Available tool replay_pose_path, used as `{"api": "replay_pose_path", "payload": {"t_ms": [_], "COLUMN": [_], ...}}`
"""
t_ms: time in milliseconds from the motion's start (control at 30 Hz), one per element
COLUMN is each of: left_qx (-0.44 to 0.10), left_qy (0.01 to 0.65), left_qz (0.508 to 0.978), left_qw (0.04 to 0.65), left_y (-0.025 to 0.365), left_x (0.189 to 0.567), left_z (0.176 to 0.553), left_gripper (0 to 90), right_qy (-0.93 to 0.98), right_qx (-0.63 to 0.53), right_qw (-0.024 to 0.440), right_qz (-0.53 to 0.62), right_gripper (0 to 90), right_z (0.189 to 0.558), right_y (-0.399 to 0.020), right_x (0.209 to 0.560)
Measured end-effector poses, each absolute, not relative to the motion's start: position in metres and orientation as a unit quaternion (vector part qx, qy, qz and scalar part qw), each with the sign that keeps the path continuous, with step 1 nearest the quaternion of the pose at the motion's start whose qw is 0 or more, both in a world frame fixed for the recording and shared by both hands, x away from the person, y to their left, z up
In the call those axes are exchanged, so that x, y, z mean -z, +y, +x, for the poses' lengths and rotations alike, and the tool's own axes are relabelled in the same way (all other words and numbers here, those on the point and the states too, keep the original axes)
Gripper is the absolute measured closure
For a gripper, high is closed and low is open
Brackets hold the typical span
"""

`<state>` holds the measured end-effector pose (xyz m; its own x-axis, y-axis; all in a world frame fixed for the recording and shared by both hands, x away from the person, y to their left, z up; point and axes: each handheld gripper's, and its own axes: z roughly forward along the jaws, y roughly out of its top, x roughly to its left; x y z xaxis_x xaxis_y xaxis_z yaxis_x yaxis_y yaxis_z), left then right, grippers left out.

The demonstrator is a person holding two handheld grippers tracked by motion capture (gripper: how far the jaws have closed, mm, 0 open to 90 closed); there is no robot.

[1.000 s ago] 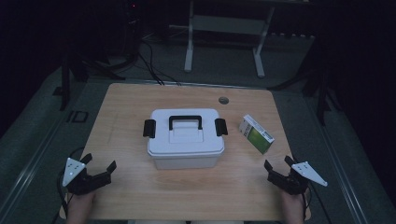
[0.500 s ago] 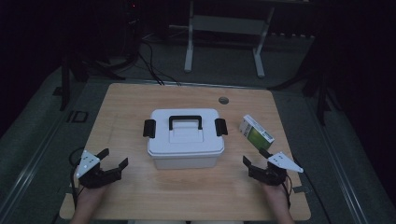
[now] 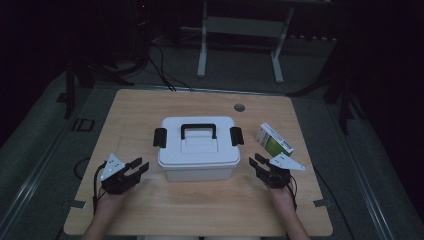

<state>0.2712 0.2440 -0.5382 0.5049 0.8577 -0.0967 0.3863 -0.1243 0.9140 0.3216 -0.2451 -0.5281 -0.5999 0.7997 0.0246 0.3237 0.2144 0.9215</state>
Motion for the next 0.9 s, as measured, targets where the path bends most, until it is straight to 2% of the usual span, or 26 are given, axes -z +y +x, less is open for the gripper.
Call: {"api": "replay_pose_path", "payload": {"t_ms": [133,233,333,400,533,900], "left_qx": [-0.228,-0.216,-0.206,-0.204,-0.205,-0.187], "left_qy": [0.436,0.431,0.429,0.425,0.422,0.415], "left_qz": [0.718,0.725,0.732,0.736,0.737,0.738], "left_qw": [0.493,0.492,0.487,0.486,0.487,0.498], "left_y": [0.234,0.229,0.222,0.218,0.213,0.203], "left_x": [0.540,0.542,0.544,0.546,0.547,0.547], "left_z": [0.282,0.288,0.295,0.299,0.302,0.309], "left_gripper": [71.3,79.5,79.7,83.1,88.7,89.7], "right_qy": [0.744,0.748,0.761,0.769,0.773,0.773], "right_qx": [-0.499,-0.497,-0.486,-0.484,-0.483,-0.487], "right_qw": [0.235,0.230,0.226,0.217,0.209,0.194], "right_qz": [0.377,0.375,0.364,0.358,0.355,0.357], "right_gripper": [75.9,80.4,84.1,89.7,89.9,89.8], "right_z": [0.328,0.334,0.337,0.340,0.343,0.347], "right_y": [-0.239,-0.232,-0.224,-0.218,-0.211,-0.200], "right_x": [0.531,0.533,0.535,0.537,0.539,0.543]}}
